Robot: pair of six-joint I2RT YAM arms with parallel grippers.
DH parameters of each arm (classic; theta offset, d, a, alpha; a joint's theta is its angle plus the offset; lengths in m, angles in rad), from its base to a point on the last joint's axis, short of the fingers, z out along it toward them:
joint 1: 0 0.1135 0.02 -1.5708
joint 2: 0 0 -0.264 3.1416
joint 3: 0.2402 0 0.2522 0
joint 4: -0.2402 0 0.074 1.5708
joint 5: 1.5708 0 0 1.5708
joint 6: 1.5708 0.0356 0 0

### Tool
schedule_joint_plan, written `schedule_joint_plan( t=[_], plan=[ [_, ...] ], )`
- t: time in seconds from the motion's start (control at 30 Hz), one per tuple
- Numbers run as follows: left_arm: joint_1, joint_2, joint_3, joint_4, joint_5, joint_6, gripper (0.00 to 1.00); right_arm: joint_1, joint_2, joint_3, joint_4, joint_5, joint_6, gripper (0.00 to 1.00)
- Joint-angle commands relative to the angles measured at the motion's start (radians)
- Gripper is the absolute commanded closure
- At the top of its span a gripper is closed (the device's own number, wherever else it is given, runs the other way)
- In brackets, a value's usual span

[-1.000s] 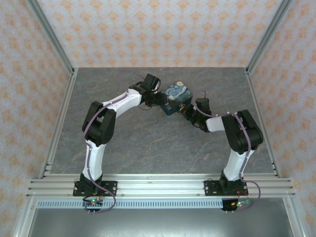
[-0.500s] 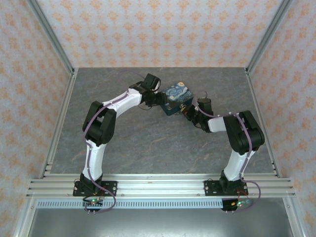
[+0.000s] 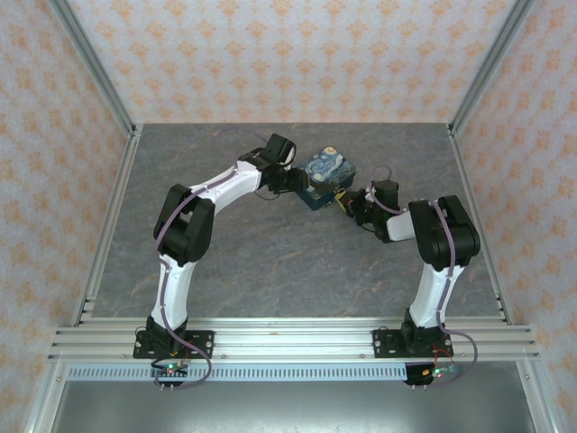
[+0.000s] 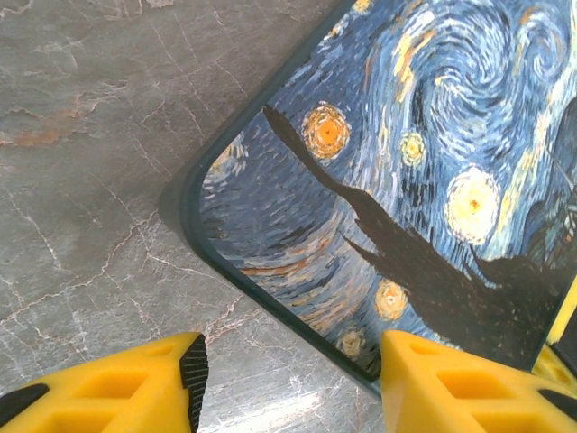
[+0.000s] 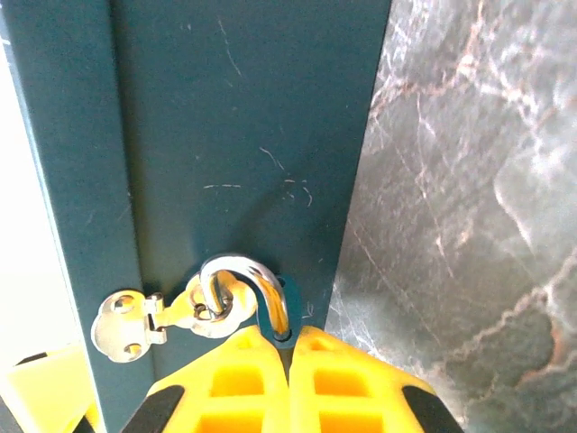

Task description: Unlock the padlock with the key

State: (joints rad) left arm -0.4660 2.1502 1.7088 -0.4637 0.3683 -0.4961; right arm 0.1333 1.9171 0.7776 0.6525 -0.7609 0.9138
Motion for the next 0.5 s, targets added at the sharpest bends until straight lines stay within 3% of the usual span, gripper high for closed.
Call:
schedule_joint_plan(
  t=[0.0,0.23,0.47],
  plan=[
    [0.009,0.091,-0.041,-0.235,-0.080,0.036,0.49,-0.046,-0.032,0.092,-0.249,0.036,-0.134,1.00],
    [0.009,0.104,-0.029,-0.243,-0.073,0.038,0.50,-0.043,-0.063,0.211,-0.598,0.126,-0.334,1.00],
    [0.006,0.110,-0.024,-0.252,-0.074,0.039,0.50,-0.019,-0.067,0.248,-0.691,0.211,-0.406,1.00]
  ],
)
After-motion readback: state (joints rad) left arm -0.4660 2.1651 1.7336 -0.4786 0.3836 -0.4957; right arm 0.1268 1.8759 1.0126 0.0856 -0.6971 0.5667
